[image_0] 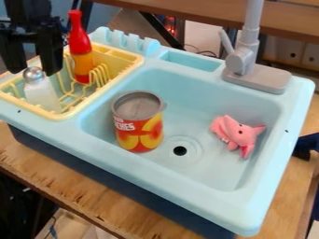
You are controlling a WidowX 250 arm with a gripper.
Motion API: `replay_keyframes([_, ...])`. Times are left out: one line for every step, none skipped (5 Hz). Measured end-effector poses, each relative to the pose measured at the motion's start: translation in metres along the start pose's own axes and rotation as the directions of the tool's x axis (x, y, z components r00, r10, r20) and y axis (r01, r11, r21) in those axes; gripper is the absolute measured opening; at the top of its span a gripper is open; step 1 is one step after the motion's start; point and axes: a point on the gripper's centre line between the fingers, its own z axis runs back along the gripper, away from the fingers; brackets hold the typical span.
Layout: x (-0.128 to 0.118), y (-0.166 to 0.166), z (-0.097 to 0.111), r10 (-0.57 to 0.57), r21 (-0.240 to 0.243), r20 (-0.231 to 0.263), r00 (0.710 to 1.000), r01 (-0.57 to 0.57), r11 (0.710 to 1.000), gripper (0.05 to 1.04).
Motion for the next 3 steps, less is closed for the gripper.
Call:
replay_keyframes([0.0, 0.0, 0.005, 0.006, 0.011, -0.001, 1.0, -0.006, 1.0, 1.004])
replay_keyframes([0.007, -0.022, 0.026, -0.079, 0.065, 0.049, 0.996, 0.076, 0.995, 1.001])
replay_keyframes([0.009, -0.05, 0.046, -0.196, 0.137, 0.101, 0.975, 0.181, 0.974, 1.001])
